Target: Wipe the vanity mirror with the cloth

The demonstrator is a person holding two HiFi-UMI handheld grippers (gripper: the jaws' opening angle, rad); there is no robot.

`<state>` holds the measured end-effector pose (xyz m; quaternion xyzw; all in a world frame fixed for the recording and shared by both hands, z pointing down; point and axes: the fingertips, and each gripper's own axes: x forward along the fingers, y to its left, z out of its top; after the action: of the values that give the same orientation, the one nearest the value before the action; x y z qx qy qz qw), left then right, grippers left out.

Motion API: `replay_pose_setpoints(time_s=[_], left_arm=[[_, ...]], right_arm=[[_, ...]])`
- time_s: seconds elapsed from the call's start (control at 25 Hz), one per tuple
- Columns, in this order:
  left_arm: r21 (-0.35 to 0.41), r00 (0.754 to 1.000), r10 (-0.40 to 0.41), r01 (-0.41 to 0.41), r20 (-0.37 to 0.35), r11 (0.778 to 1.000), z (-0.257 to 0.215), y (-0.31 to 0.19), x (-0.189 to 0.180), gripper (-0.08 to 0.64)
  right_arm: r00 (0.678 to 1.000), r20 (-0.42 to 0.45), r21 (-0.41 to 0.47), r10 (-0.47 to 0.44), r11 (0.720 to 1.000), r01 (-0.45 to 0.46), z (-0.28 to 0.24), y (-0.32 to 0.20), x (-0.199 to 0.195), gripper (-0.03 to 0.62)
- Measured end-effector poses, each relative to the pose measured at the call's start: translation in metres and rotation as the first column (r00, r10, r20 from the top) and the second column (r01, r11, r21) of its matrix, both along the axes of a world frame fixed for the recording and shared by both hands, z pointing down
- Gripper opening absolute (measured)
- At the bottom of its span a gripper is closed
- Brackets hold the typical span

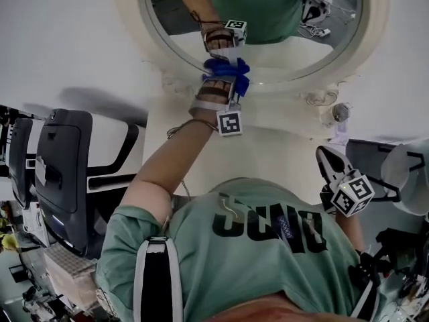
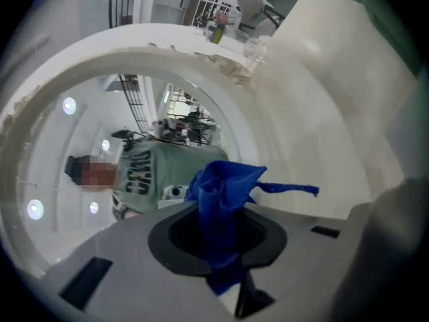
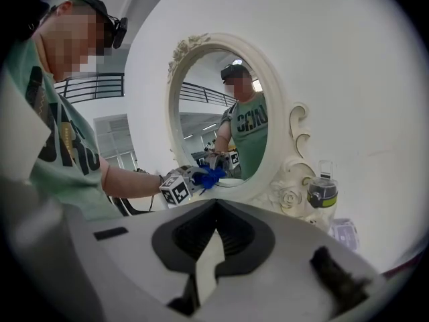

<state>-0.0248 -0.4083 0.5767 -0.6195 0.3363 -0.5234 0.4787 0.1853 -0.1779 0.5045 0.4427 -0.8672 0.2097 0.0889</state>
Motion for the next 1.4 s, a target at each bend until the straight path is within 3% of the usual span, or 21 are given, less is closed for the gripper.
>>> replay_pose_setpoints(time_s=[0.08,0.28,0.52,0.6,0.72,0.84,0.92,1.0,1.08,1.16,1.28,1.4], left_arm=[[-0.057,0.999,-0.025,0.024,-0.028,0.998,0.021,0.001,-0.003,0.078],[-0.079,0.996,-0.057,0.051,-0.071,0.996,0.012,-0.006,0.000,0.078],[-0.174,0.999,-0.050,0.048,-0.010,0.984,0.015,0.005,0.002,0.083],[-0.124,0.998,-0.021,0.013,-0.066,0.992,-0.024,0.011,0.010,0.084],[0.074,0.977,0.050,-0.036,-0.208,0.997,-0.151,0.015,0.022,0.084],[0.282,0.931,0.147,-0.050,-0.333,0.958,-0.298,0.023,0.028,0.084],[0.368,0.903,0.188,-0.035,-0.387,0.929,-0.379,0.025,0.027,0.084],[0.430,0.896,0.205,-0.018,-0.394,0.903,-0.438,0.025,0.026,0.084],[0.465,0.906,0.194,0.003,-0.377,0.885,-0.476,0.019,0.027,0.084],[0.466,0.918,0.169,0.019,-0.359,0.885,-0.495,0.008,0.029,0.084],[0.455,0.943,0.128,0.027,-0.307,0.890,-0.491,-0.009,0.035,0.084],[0.458,0.941,0.113,0.048,-0.319,0.888,-0.485,-0.021,0.037,0.084]], right_arm=[[1.000,-0.001,0.002,-0.003,1.000,0.003,-0.002,-0.001,-0.001,0.008],[1.000,-0.010,0.022,-0.004,1.000,0.004,-0.010,-0.010,-0.001,0.008],[1.000,-0.002,0.059,-0.024,0.998,0.024,-0.020,-0.005,-0.010,0.008],[1.000,0.001,0.073,-0.024,0.997,0.024,-0.023,-0.004,-0.009,0.008],[1.000,0.003,0.101,-0.026,0.995,0.025,-0.028,-0.009,-0.008,0.008],[0.999,0.016,0.130,-0.031,0.991,0.029,-0.033,-0.015,-0.009,0.008],[0.999,0.026,0.152,-0.035,0.988,0.030,-0.037,-0.017,-0.010,0.008],[0.999,0.038,0.165,-0.034,0.986,0.028,-0.039,-0.018,-0.010,0.008],[0.998,0.050,0.172,-0.032,0.985,0.023,-0.038,-0.020,-0.009,0.008],[0.998,0.057,0.176,-0.029,0.984,0.018,-0.037,-0.021,-0.007,0.008],[0.998,0.064,0.180,-0.021,0.984,0.009,-0.037,-0.022,-0.002,0.008],[0.998,0.066,0.176,-0.017,0.984,0.005,-0.036,-0.022,0.003,0.008]])
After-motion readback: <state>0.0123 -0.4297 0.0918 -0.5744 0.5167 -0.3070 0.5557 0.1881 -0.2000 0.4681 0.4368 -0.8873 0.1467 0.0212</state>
